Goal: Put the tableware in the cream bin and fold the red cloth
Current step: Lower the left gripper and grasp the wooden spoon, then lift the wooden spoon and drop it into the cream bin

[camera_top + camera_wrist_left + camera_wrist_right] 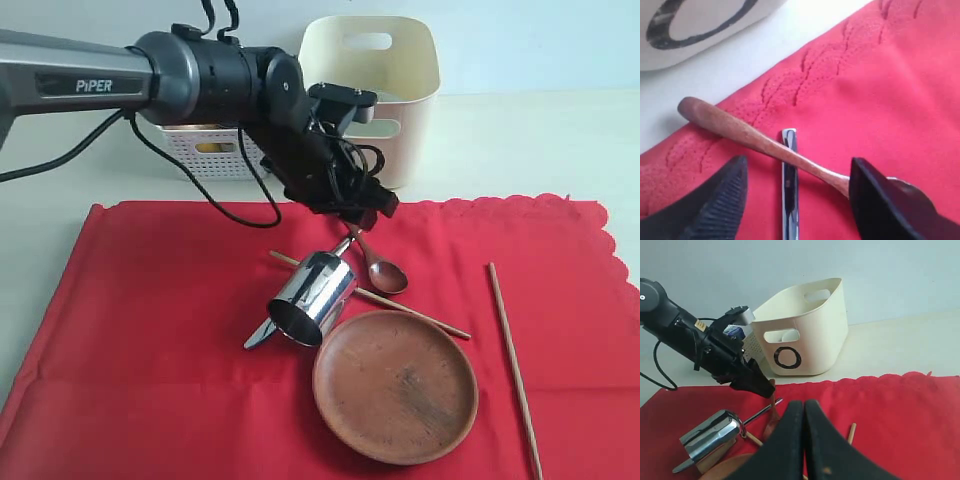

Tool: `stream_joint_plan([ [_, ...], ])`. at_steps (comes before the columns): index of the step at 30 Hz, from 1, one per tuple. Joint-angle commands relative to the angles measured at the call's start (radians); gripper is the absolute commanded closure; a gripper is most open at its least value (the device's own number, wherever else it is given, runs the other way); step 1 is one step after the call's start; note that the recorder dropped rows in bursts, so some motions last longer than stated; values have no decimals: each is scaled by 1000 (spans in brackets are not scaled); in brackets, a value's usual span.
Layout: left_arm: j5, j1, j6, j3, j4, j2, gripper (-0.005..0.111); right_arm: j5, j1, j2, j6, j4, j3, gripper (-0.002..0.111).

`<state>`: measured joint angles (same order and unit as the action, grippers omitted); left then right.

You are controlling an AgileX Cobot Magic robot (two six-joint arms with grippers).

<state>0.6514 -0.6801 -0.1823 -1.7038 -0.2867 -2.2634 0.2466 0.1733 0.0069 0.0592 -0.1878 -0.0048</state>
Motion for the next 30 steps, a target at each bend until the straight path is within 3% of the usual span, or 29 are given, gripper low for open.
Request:
stream_joint_plan([
  [1, 27, -7, 88, -39, 47, -29, 48, -6, 0, -7, -6, 3, 5, 108],
  [20, 82, -38, 134, -156, 58, -138, 51, -6, 0, -7, -6, 3, 5, 108],
  [25, 82, -40, 134, -156, 69, -138, 68, -6, 0, -7, -6, 3, 5, 108],
  [30, 78, -40, 134, -156, 60, -138, 97, -6, 0, -7, -6, 3, 5, 108],
])
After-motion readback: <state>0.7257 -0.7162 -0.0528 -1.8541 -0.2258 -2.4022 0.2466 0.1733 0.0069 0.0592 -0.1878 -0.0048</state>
